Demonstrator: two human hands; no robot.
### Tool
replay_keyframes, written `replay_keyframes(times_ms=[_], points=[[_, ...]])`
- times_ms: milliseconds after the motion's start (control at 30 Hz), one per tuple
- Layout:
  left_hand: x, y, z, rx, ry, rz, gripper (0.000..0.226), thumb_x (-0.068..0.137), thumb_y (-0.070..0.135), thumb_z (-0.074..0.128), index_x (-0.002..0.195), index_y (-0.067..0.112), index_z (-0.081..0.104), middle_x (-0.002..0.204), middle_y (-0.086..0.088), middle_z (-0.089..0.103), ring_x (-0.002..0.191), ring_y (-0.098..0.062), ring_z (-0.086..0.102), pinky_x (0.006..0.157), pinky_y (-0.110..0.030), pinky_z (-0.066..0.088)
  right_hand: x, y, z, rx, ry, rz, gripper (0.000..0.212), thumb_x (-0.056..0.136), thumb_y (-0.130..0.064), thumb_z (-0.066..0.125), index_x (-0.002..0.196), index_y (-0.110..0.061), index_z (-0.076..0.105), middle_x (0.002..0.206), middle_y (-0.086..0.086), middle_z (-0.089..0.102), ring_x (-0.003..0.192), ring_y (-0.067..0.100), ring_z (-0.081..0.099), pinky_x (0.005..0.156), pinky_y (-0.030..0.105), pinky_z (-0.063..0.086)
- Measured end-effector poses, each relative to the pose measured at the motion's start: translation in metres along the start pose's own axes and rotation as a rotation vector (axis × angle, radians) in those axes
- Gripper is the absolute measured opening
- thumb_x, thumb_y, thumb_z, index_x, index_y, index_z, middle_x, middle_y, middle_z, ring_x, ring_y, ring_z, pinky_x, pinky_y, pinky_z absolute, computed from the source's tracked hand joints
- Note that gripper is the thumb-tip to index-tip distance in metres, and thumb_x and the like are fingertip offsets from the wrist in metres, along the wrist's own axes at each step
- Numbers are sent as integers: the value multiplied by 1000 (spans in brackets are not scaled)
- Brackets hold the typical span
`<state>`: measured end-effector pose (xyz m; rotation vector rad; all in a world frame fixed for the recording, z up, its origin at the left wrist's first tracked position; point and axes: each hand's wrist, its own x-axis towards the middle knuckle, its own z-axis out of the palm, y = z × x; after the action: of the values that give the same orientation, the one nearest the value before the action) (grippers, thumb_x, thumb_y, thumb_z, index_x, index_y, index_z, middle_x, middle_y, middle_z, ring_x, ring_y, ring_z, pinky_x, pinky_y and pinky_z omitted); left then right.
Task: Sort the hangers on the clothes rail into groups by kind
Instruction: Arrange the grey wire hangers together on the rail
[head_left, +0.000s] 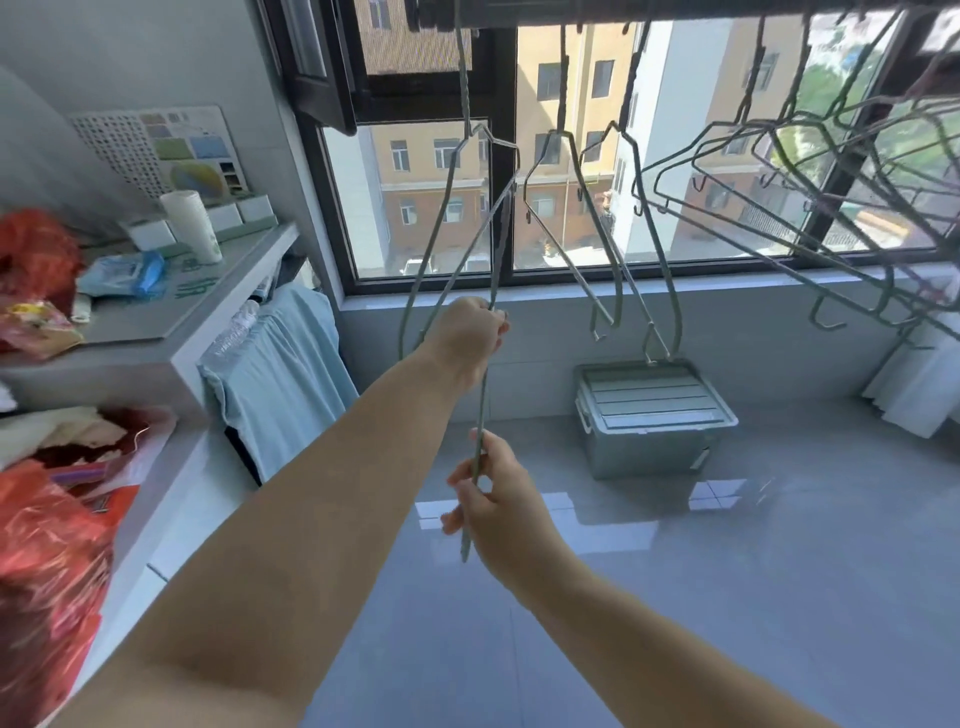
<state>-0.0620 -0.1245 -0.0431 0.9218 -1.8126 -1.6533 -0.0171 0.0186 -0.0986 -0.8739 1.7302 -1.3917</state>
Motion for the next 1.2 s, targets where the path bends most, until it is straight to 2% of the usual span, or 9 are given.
replay_keyframes(times_ms=[133,267,467,633,800,900,1033,1133,1200], points=[[-15,12,2,125,-38,111,14,93,6,41,94,10,54,99,-10,54,96,-22,51,92,-38,44,-1,-9,-11,150,88,-39,46,96,-2,31,139,-19,30,89,-3,49,48,7,52,44,20,50],[-36,17,-2,252,-29,271,16,91,11,47,89,22,57,111,-13,62,105,-28,56,98,-44,43,-3,-21,-16,196,109,-96,47,96,-1,31,139,-21,30,86,-5,51,33,6,44,48,28,50],[-55,35,3,200,-20,364,33,92,8,46,124,2,47,110,-4,62,98,-22,60,91,-37,49,-2,-57,-28,217,133,-234,38,94,3,31,122,-19,46,81,-2,53,32,6,41,43,29,44],[-56,71,1,93,-3,389,38,93,10,45,131,4,39,101,-3,61,81,-20,62,75,-34,52,11,-91,-40,151,156,-311,34,93,4,31,114,-13,51,72,-5,50,30,6,44,48,34,45],[-46,99,-2,90,49,434,30,93,12,48,122,5,47,98,-8,66,77,-24,64,74,-39,54,21,-124,-49,150,152,-327,33,92,5,33,103,-19,52,74,-5,52,35,-2,47,43,24,46],[-37,108,-2,69,52,388,20,93,11,48,112,8,52,99,-12,66,83,-27,63,76,-42,54,32,-136,-54,130,162,-284,31,92,5,33,106,-12,54,86,-1,57,34,-2,49,54,29,54],[-25,111,2,121,40,293,39,93,11,48,130,1,40,102,-10,66,78,-20,62,61,-25,52,43,-142,-58,127,176,-200,37,91,7,31,117,-5,54,76,-2,52,31,1,49,72,37,54],[-20,105,6,166,65,270,43,91,10,50,131,0,39,106,-12,67,87,-23,64,77,-35,54,44,-141,-63,106,142,-170,39,90,10,31,121,-3,51,72,-5,47,44,1,50,55,22,54],[-16,99,8,172,94,264,42,90,10,50,130,1,41,106,-13,66,92,-28,65,87,-44,51,39,-140,-66,-24,93,-196,35,92,8,34,121,-3,49,80,-2,53,52,2,52,65,26,58]])
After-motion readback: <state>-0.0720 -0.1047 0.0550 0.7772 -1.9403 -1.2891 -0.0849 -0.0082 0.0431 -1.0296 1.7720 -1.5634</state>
